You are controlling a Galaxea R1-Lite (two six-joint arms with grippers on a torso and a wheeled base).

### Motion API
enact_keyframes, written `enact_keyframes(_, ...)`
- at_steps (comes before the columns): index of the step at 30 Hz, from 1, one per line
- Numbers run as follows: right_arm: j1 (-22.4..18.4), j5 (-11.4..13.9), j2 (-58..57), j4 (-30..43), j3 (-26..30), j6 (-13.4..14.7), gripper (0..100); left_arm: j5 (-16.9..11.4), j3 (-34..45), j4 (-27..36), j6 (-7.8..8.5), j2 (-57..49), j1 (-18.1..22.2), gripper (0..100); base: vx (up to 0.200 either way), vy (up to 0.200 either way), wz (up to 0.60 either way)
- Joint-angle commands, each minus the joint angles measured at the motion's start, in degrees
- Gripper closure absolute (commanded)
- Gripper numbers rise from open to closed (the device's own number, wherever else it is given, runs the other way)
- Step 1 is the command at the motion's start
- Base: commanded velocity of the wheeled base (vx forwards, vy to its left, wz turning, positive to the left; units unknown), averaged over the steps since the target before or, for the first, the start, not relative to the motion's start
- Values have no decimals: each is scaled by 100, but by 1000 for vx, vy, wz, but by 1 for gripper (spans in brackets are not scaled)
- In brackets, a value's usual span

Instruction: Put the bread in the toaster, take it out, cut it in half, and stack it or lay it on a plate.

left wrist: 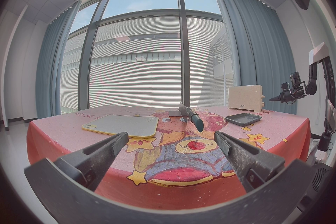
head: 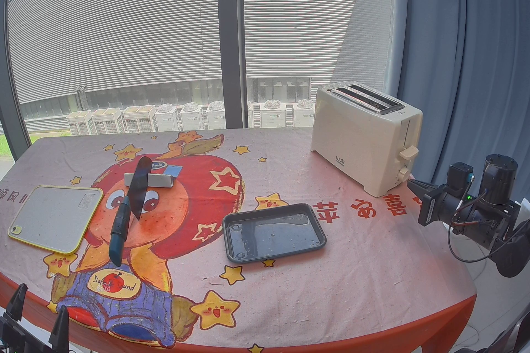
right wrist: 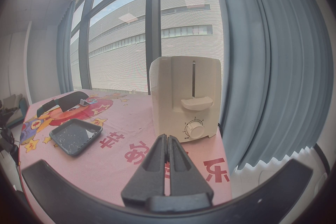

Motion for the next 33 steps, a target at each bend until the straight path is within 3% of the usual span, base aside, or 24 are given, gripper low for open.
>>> enact_keyframes(1, 16, 12, 18, 0, -50, 213, 100, 2, 101, -2, -9, -93, -2, 0, 0, 0, 0)
enact_keyframes(7, 16, 126, 27, 0, -59, 248, 100, 2, 101, -2, 0, -93, -2, 0, 0, 0, 0)
enact_keyframes(21, -19, 135, 62, 0, -173, 266, 100, 2, 101, -2, 0, -93, -2, 0, 0, 0, 0)
enact_keyframes(27, -28, 126, 71, 71, -296, 520, 100, 2, 101, -2, -9, -93, -2, 0, 0, 0, 0)
enact_keyframes(33, -63, 126, 229, 53, -314, 529, 100, 2, 101, -2, -9, -93, -2, 0, 0, 0, 0)
